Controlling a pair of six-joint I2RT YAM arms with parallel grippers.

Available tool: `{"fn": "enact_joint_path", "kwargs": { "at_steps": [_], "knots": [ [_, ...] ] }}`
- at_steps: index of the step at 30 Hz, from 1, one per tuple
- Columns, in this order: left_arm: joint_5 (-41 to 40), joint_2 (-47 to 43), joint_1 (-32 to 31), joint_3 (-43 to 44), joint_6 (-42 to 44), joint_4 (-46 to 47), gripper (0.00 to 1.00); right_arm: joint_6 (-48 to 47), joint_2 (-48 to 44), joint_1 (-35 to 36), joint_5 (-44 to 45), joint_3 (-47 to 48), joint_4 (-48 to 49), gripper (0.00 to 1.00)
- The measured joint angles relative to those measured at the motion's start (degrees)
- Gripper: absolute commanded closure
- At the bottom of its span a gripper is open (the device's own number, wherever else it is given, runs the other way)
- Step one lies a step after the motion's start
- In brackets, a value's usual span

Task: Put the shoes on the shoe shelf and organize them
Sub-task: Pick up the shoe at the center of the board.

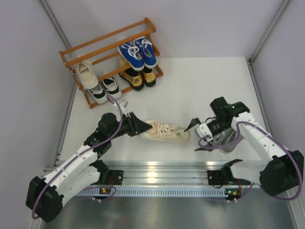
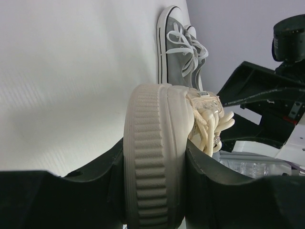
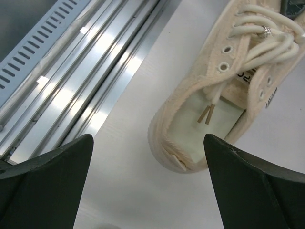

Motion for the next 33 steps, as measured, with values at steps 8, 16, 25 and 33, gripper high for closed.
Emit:
{"fn": "enact_joint_path", "kwargs": {
  "at_steps": [8,16,25,33],
  "knots": [
    [0.1,-1.7,0.0,-2.3,-3.9,-0.2,1.00,3.4,-6.3,10.8,8.5,-3.0,5.0,0.07],
    [3.2,0.5,0.1,-2.0,-4.1,-0.5,1.00,7.5,-4.7,16.6,20.4,-3.0,12.3,0.25],
    [4.1,2.0,0.3,-1.1,-4.1,-1.6,1.00,6.9,-4.5,19.0,27.0,-3.0,15.8,0.48],
    [3.9,2.0,0.3,-1.1,-3.5,-2.8,1.00,6.1,-4.5,23.3,31.3,-6.2,18.3,0.69]
  ]
}}
